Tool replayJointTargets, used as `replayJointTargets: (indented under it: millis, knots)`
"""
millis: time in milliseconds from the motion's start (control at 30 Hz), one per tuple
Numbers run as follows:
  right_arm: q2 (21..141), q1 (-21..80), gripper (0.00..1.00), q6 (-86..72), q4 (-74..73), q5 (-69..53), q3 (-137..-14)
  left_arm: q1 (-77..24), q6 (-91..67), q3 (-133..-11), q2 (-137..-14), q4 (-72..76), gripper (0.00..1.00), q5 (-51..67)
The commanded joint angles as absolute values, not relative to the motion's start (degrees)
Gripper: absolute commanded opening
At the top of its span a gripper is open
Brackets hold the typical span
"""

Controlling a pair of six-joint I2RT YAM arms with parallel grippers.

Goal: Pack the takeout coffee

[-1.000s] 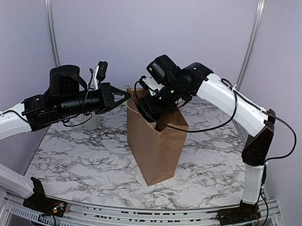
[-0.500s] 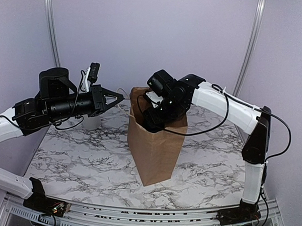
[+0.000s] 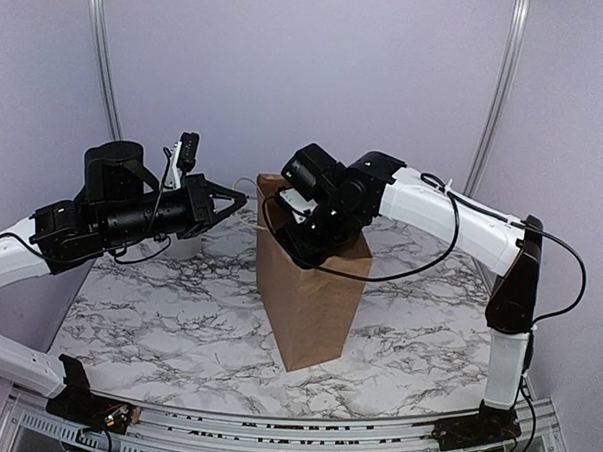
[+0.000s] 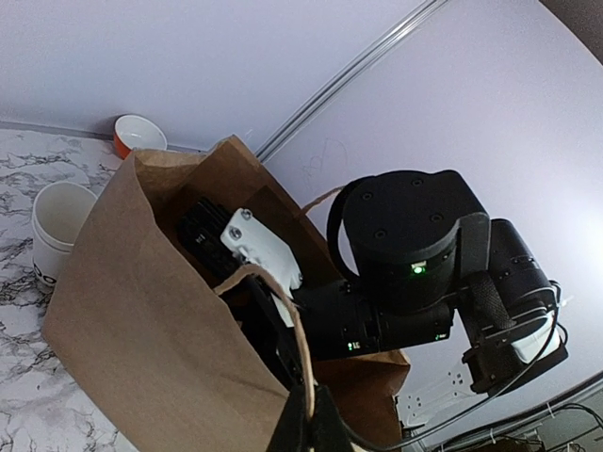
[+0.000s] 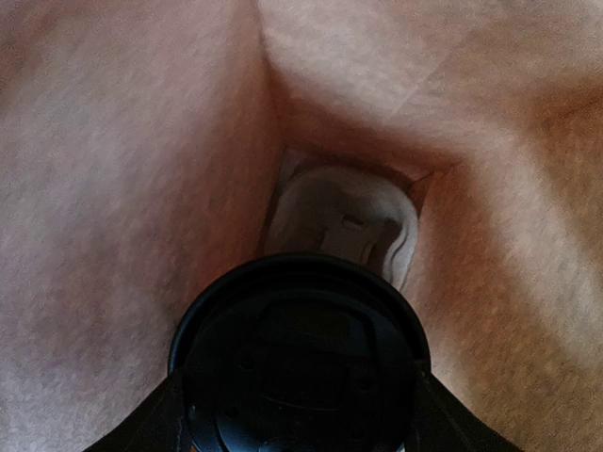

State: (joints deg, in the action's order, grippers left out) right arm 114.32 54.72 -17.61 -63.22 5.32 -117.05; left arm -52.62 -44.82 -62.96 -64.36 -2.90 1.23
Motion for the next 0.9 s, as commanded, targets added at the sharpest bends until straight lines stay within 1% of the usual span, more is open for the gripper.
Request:
replayJointTargets:
  millis: [0,867]
  knots:
    - [112.74,56.02,0.65,-18.95,-64.32,5.69,-117.48,-53.0,-45.41,-61.65,-62.64,-0.41,0.0,-1.07]
    - [110.2,57.66,0.65,-20.67,-64.54,2.71,-108.75,-53.02,-43.18,-60.38,-60.22,-1.46,0.0,-4.99]
